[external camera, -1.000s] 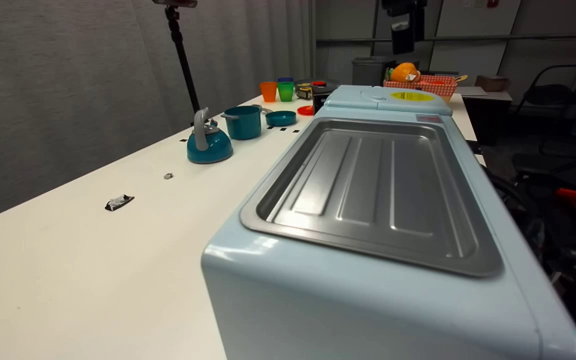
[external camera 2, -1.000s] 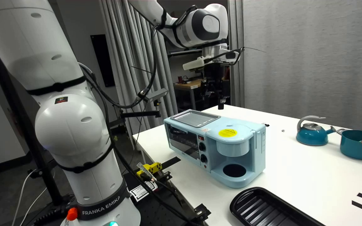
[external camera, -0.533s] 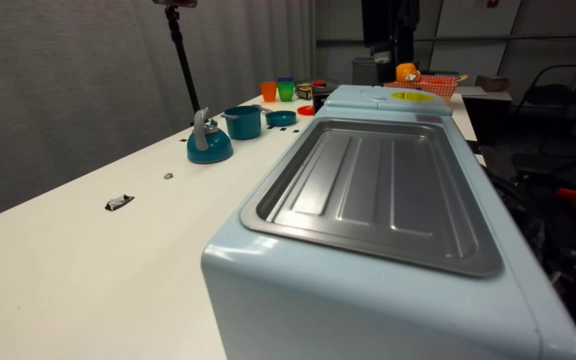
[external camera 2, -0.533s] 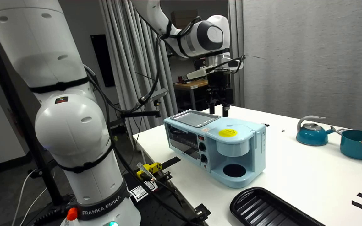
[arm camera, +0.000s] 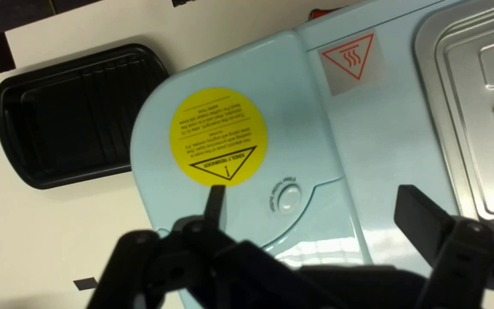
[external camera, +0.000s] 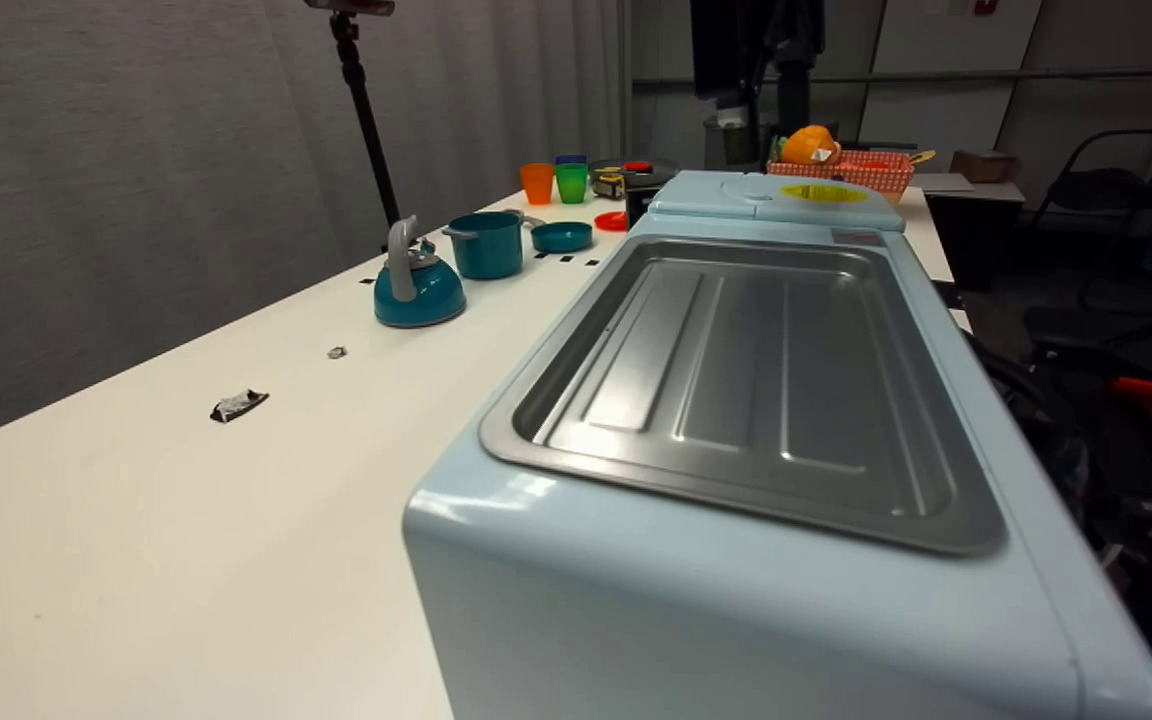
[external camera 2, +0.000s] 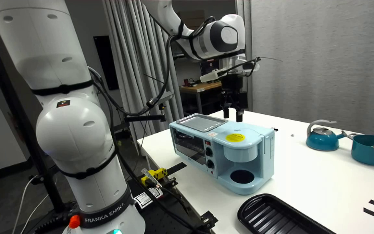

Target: Push down on the button on top of the microwave oven.

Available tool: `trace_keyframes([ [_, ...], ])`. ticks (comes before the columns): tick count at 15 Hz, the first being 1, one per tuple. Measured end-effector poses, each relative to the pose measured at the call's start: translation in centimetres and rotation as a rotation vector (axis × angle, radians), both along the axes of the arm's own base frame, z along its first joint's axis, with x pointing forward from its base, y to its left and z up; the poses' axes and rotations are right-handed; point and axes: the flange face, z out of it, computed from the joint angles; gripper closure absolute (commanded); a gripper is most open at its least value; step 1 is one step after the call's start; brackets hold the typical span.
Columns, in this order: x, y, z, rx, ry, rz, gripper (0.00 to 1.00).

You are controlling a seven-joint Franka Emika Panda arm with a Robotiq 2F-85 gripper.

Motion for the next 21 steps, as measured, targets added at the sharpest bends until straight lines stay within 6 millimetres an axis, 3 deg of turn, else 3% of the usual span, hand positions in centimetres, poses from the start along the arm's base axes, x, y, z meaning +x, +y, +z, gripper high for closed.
trace_keyframes([
  [2,0.4,-0.6,0.2,0.002,-0.006,-0.013,0.0],
  [3,0.5,-0.8,0.3,0.002,-0.008,-0.017,0.25],
  [5,0.8,-0.9,0.4,0.004,-0.011,-0.02,0.34],
  [13,1.4,-0.6,0.7,0.015,-0.057,-0.035,0.95],
  [14,1.4,-0.6,0.7,0.015,-0.06,-0.039,1.0],
  [21,1.4,-0.5,0.5,0.015,-0.062,-0.05,1.0],
])
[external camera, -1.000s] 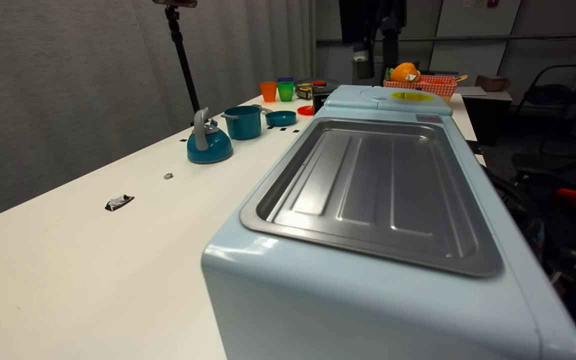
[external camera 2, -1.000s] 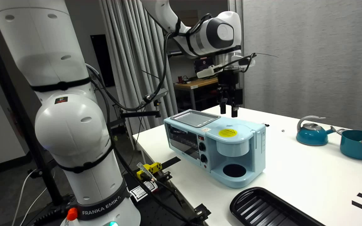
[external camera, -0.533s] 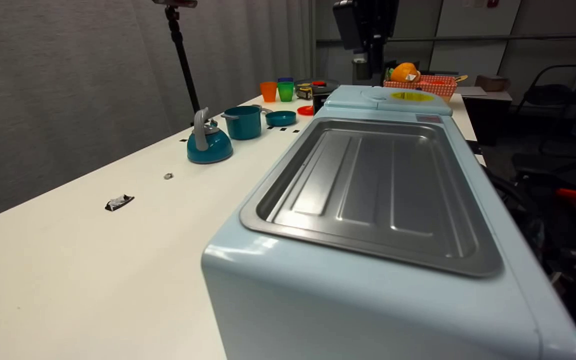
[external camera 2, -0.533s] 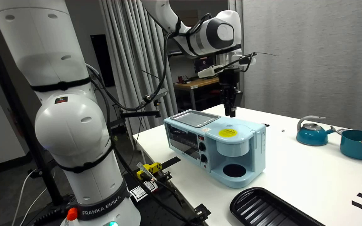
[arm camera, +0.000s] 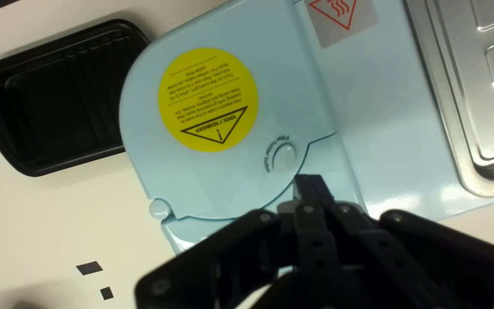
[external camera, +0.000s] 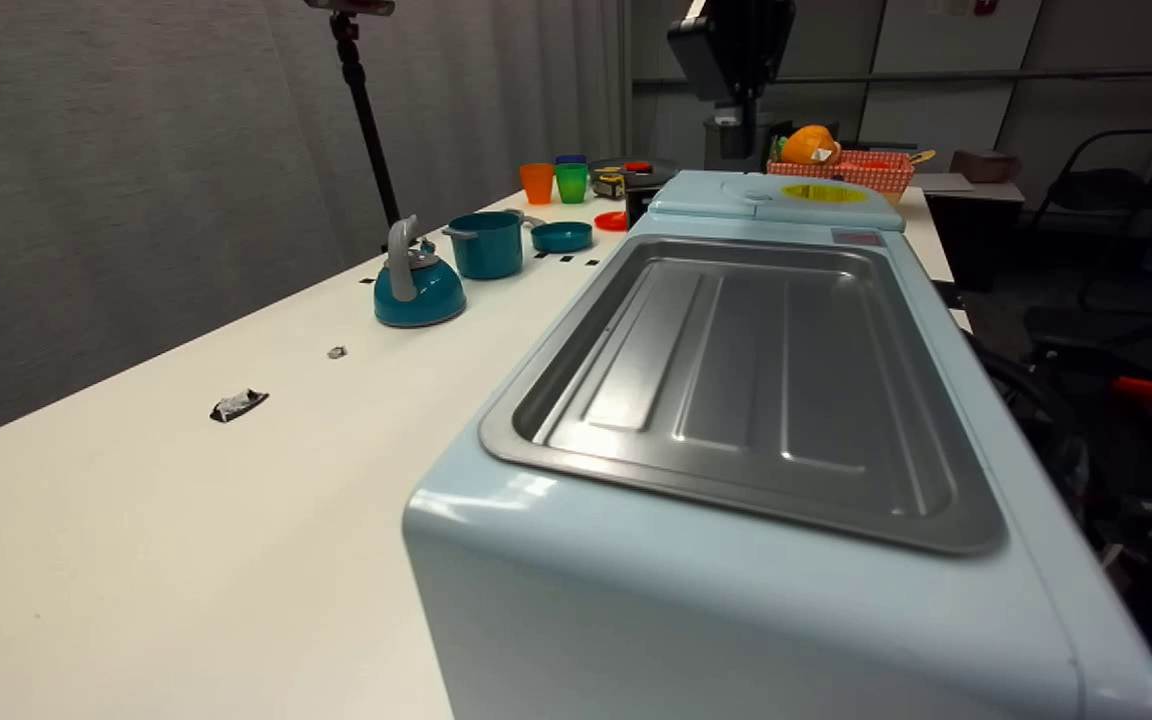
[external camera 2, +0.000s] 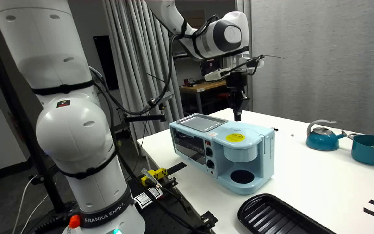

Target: Push down on the button on top of the microwave oven.

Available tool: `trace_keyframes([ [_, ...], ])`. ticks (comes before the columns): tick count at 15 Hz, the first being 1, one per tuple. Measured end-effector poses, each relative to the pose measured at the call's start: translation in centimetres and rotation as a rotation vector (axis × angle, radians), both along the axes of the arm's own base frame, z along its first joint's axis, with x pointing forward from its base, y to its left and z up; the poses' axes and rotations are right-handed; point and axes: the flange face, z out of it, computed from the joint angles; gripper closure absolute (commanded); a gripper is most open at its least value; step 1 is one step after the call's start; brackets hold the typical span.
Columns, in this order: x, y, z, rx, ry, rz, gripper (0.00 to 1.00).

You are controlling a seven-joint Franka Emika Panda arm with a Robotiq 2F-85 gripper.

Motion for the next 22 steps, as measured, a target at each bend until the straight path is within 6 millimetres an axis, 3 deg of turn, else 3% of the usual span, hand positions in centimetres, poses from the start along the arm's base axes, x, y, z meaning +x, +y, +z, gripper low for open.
trace_keyframes([
  [22,-1.2,-0.2,-2.6,-0.007,0.031,0.007,1.0],
])
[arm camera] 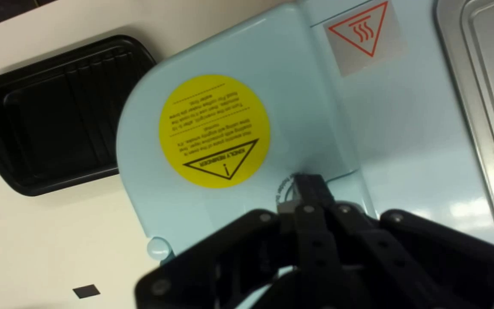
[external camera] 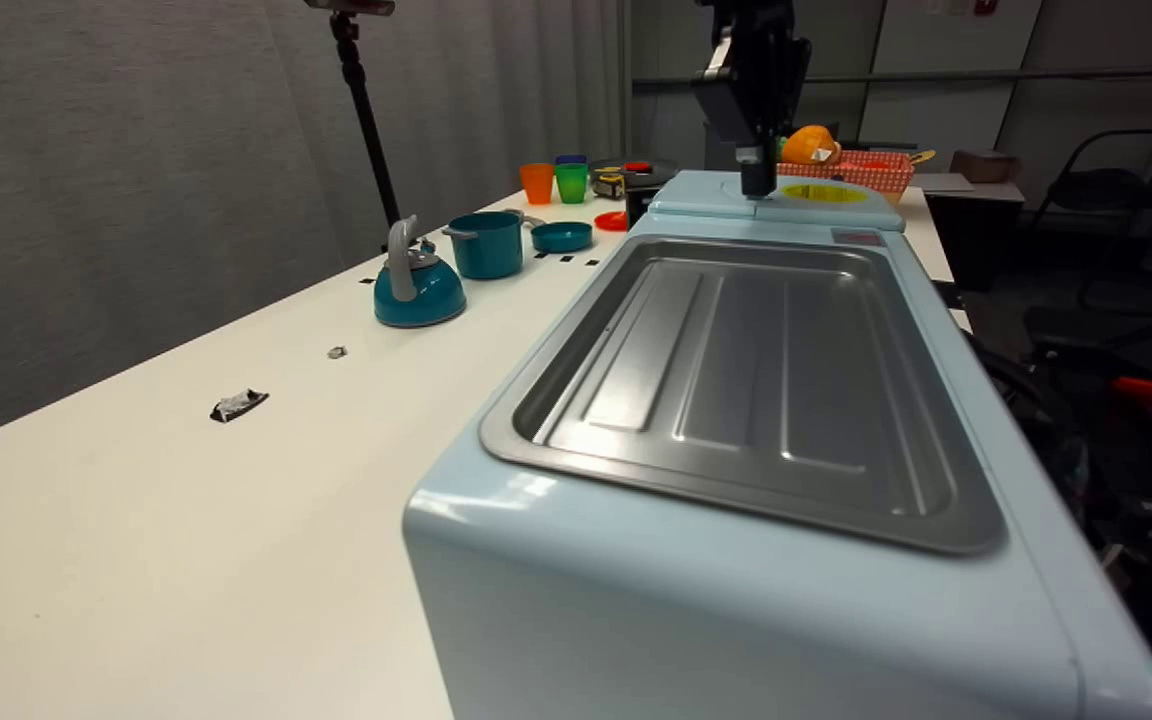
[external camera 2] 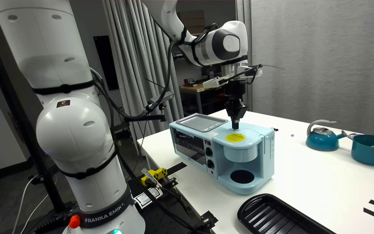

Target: Push down on the button on top of the microwave oven.

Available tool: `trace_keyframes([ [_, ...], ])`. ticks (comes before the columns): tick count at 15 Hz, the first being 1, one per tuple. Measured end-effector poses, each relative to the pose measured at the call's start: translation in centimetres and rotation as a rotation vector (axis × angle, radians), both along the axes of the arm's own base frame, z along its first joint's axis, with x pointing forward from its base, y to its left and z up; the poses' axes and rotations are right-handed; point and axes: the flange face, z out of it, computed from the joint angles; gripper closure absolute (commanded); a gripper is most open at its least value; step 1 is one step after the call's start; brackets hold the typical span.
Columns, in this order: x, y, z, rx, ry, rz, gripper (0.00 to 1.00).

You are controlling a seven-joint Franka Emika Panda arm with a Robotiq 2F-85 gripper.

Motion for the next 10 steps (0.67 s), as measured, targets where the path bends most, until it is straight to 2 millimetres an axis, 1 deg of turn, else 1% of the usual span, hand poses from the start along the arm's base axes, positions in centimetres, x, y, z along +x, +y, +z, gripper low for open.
trace_keyframes([
  [6,-0.04,0.12,-0.06,-0.009,-0.003,0.003,1.0],
  [10,-0.5,0.52,-0.37,-0.027,-0.031,0.002,1.0],
])
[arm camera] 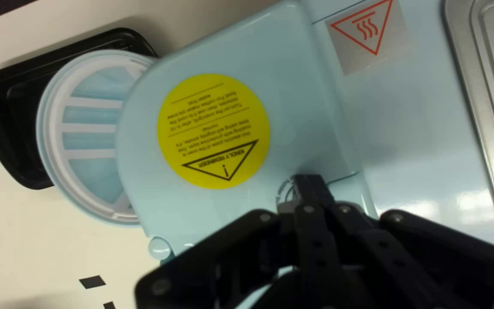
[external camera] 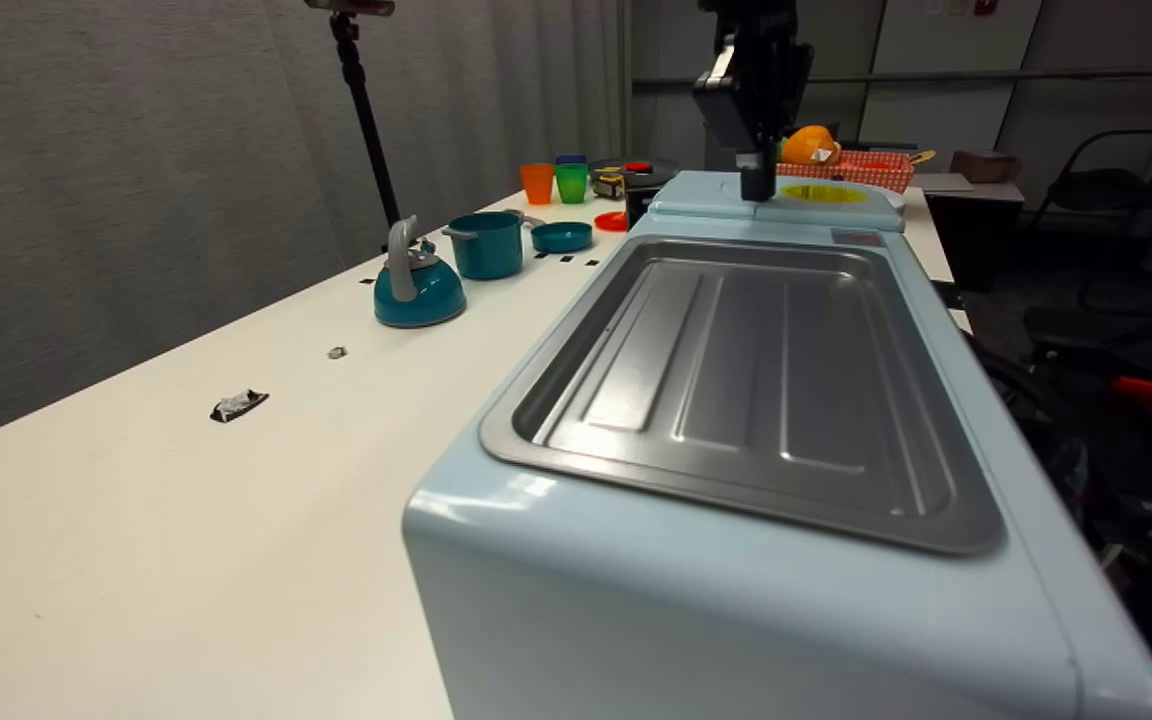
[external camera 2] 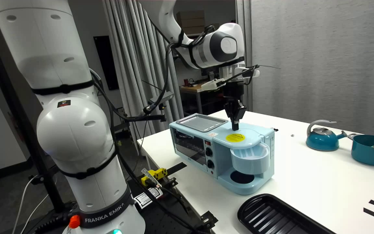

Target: Push down on the button on top of the microwave oven.

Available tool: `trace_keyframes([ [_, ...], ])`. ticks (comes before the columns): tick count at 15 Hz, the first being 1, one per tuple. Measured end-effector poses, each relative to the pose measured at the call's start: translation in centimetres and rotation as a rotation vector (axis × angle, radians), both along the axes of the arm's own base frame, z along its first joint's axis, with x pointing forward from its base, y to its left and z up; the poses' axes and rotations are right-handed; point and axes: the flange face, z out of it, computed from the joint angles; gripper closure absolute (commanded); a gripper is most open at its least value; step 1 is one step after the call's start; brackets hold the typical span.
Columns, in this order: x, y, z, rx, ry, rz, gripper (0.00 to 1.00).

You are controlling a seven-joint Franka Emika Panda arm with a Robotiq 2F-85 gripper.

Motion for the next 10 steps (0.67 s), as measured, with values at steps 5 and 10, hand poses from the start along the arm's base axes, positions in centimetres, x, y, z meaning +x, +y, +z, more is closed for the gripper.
trace_keyframes([
  [5,-0.96,0.79,-0.05,-0.041,-0.051,0.031,1.0],
  [10,-1.09,1.05,-0.07,-0.056,-0.059,0.032,1.0],
])
